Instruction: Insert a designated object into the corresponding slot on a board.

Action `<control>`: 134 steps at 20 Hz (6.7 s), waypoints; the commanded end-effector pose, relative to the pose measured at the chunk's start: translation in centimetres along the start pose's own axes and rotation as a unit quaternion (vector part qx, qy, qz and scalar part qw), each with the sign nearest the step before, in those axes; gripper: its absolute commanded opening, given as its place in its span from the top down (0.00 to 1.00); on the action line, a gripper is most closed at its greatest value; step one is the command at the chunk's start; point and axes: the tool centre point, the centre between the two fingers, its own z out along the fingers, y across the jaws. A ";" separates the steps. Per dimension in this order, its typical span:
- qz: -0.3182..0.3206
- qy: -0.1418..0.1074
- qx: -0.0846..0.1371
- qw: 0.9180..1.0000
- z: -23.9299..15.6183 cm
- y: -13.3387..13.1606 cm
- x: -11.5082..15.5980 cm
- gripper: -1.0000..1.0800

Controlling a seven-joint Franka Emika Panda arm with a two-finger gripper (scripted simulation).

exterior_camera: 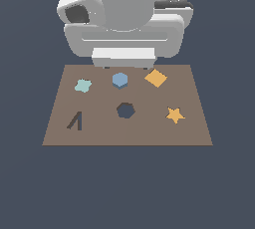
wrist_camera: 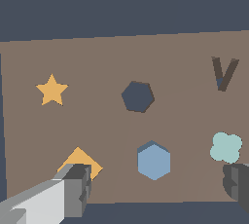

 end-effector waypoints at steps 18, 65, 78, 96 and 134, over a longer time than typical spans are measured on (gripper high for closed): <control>0.110 0.003 -0.002 0.994 2.7 1.1 -0.9 0.04; 0.492 0.011 -0.007 0.870 14.6 2.9 -5.7 0.04; 0.492 0.012 -0.007 0.870 14.3 2.9 -5.7 1.00; 0.422 0.011 -0.008 0.906 14.2 3.6 -5.2 1.00; -0.288 0.004 -0.014 0.958 13.6 4.8 2.7 1.00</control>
